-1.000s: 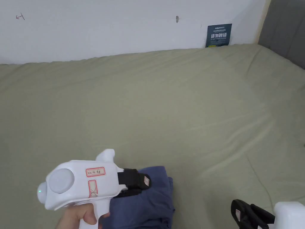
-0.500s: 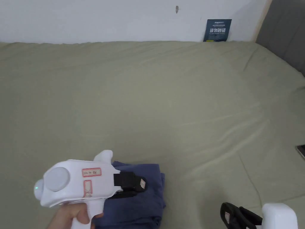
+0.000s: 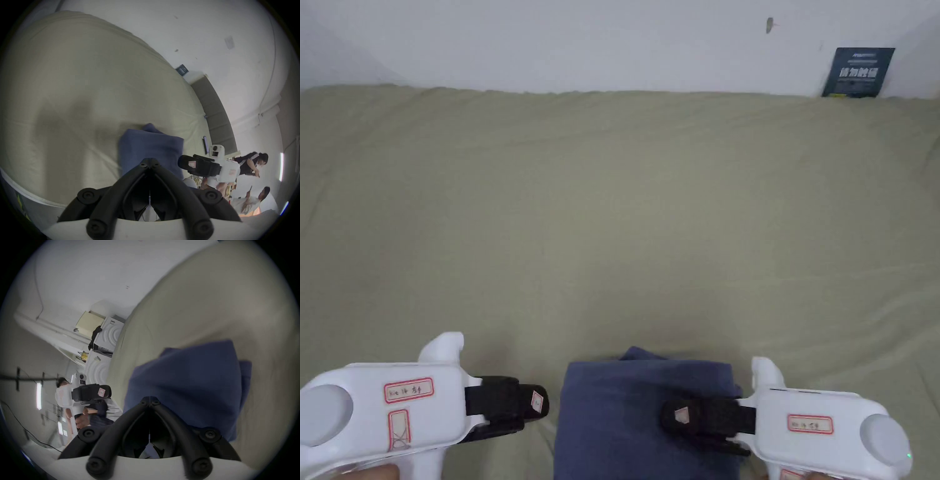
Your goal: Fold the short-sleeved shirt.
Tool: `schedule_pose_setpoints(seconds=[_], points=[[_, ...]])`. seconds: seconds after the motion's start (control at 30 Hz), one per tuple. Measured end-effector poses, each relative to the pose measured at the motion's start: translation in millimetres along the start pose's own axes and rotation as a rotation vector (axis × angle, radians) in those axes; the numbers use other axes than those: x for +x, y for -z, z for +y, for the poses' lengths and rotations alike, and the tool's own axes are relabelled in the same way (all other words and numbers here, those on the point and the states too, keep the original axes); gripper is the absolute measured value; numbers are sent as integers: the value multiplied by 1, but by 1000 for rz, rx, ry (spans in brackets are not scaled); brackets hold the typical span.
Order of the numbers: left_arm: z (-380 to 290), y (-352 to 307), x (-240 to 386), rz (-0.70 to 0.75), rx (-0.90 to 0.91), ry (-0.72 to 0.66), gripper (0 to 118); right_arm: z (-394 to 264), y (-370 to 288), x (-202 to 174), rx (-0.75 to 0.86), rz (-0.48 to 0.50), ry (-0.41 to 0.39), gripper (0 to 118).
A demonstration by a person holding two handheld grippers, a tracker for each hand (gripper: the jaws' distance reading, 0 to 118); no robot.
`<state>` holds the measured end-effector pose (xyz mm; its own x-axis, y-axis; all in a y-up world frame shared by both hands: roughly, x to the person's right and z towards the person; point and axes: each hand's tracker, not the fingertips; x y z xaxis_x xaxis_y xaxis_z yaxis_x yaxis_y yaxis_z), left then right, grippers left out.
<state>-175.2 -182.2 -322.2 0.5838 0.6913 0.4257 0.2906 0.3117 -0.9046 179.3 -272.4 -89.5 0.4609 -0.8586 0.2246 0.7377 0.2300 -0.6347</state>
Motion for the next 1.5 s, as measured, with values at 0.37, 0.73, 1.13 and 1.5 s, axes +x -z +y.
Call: schedule_pose_setpoints(seconds=[0.37,0.73,1.13,1.5], points=[[8,46,-19,-302,-191,-46,111,-1,-14,39,3,98,107,0],[20,82,-50,-339,-220,-51,87,1,-12,43,-6,127,135,0],[14,100,-36,-322,-169,-20,94,-2,-12,44,5,136,137,0],[20,96,-28,-237,-199,32,25,-4,-25,15,43,86,62,0]])
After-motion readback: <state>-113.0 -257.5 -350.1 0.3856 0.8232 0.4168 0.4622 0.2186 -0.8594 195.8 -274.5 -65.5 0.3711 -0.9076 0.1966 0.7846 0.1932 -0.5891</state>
